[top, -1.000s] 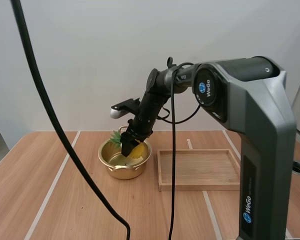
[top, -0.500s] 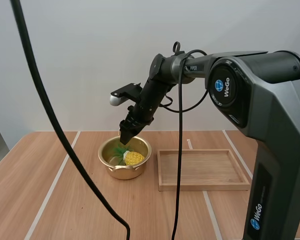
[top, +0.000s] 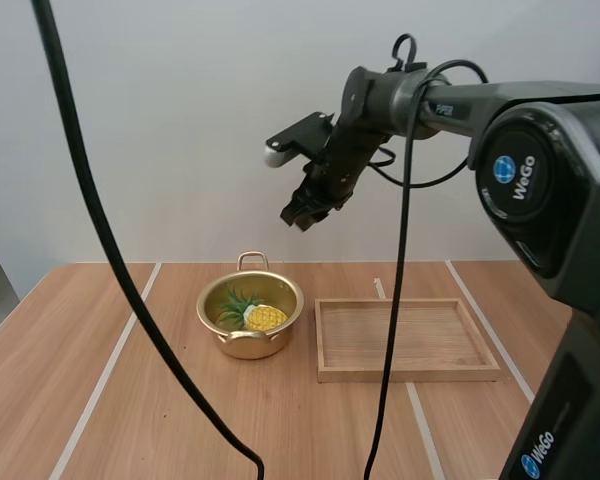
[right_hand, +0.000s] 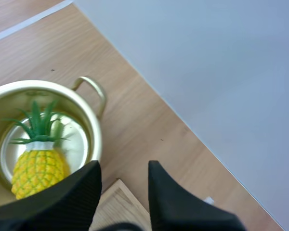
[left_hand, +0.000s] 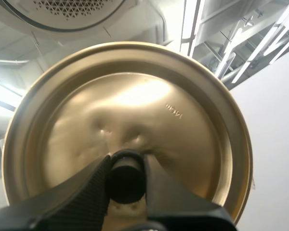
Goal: Open the pot, put the pineapple inside, and close it
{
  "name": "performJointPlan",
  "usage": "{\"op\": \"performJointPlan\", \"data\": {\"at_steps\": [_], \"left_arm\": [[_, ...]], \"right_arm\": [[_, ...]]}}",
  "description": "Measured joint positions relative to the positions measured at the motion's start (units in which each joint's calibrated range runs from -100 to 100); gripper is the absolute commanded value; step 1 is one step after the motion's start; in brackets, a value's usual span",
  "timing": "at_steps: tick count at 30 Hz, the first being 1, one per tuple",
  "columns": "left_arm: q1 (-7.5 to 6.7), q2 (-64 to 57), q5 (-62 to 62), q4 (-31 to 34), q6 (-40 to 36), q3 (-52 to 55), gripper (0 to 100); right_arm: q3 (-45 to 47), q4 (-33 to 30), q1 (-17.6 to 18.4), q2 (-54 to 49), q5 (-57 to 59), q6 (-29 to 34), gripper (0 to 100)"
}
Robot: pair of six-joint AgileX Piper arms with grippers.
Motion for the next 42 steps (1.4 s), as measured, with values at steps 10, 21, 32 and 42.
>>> {"op": "performJointPlan", "data": {"at_steps": [10, 21, 32, 42], "left_arm": [[4.19, -0.25, 1.74, 0.53, -7.12, 18.02, 0], [4.24, 1.16, 1.47, -3.54, -3.77, 40.05, 0], [4.27, 13.18, 6.94, -8.93, 4.90, 49.45, 0], [4.27, 26.64, 21.70, -13.42, 11.34, 49.78, 0]], "right_arm": [[0.00, 5.17, -7.17, -13.07, -0.77, 5.49, 0], [0.00, 5.42, -7.95, -25.00, 0.04, 6.23, 0], [0.00, 4.36, -7.95, -38.62, 3.70, 8.52, 0], [1.03, -1.49, -7.95, -41.26, 10.67, 11.90, 0]]}}
